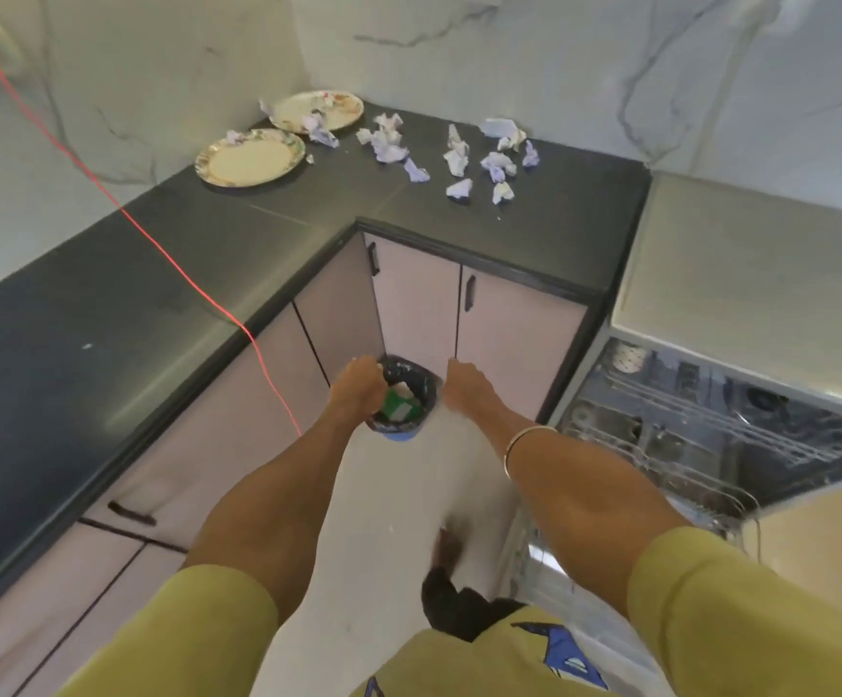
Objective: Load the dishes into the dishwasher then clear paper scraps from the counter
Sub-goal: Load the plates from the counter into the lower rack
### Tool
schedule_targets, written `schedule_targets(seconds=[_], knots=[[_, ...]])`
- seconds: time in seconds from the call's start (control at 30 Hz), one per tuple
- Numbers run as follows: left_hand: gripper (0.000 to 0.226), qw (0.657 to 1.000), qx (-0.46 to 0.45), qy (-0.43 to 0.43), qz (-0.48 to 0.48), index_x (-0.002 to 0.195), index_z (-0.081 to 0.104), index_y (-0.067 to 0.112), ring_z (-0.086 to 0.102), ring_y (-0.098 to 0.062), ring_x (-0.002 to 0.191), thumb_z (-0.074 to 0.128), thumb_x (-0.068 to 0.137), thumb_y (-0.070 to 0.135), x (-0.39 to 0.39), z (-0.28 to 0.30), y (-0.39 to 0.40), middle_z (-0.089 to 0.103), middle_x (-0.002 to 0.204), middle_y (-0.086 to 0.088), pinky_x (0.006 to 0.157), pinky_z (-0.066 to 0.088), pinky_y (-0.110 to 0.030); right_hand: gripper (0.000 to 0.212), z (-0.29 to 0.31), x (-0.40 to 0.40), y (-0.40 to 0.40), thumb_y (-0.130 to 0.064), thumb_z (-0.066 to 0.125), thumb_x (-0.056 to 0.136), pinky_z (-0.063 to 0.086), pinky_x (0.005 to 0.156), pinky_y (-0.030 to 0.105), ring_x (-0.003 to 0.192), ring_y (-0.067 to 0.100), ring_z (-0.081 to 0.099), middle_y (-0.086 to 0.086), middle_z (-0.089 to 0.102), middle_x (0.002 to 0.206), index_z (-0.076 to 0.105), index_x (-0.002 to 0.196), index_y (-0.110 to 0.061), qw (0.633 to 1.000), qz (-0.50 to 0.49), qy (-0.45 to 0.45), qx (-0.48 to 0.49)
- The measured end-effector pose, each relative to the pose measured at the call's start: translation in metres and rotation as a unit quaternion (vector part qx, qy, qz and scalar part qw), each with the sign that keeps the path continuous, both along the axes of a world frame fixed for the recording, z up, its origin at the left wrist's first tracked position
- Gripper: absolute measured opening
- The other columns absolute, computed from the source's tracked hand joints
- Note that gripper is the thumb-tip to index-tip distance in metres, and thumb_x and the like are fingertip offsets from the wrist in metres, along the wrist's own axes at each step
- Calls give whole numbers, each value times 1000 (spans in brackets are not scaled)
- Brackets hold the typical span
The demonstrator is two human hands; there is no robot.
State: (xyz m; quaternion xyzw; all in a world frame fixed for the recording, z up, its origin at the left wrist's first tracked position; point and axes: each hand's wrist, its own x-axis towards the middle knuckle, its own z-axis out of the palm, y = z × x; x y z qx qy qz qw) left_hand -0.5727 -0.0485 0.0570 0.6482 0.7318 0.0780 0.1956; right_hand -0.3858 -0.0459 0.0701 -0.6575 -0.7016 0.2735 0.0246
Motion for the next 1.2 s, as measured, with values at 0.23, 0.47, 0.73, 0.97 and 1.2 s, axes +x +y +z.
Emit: schedule_targets(seconds=[0.23,0.47,0.73,0.97,1.2], knots=[[24,998,39,6,39,83,58,1,61,-41,86,42,96,13,-48,31,115,64,92,-23,65,41,-39,46,21,-38,140,-4,46,94,47,101,43,123,38,53,20,51,137,40,139,-5,1000,-1,22,12],[24,992,85,-13,89,89,60,2,62,-39,89,39,96,13,-74,49,228,65,93,-20,70,42,-38,43,43,-69,263,-2,45,93,47,98,41,123,36,53,20,51,137,44,135,-2,999,23,1,45],[28,990,97,-19,99,98,57,1,60,-40,96,35,101,17,-128,41,337,63,105,-22,75,43,-42,31,48,-130,379,-4,49,91,49,96,41,118,37,56,19,57,127,54,122,0,997,40,-4,72],[28,987,116,-36,105,89,66,8,66,-40,90,39,87,15,-187,55,440,70,95,-17,77,55,-45,33,48,-188,476,-7,47,91,44,97,38,120,36,55,19,57,128,55,122,-2,995,23,-14,94],[25,989,92,-32,111,92,67,7,64,-41,92,43,86,14,-248,56,516,69,98,-19,79,54,-45,33,51,-241,544,-4,42,91,44,96,42,119,39,54,21,55,129,52,122,-2,996,-3,20,88]])
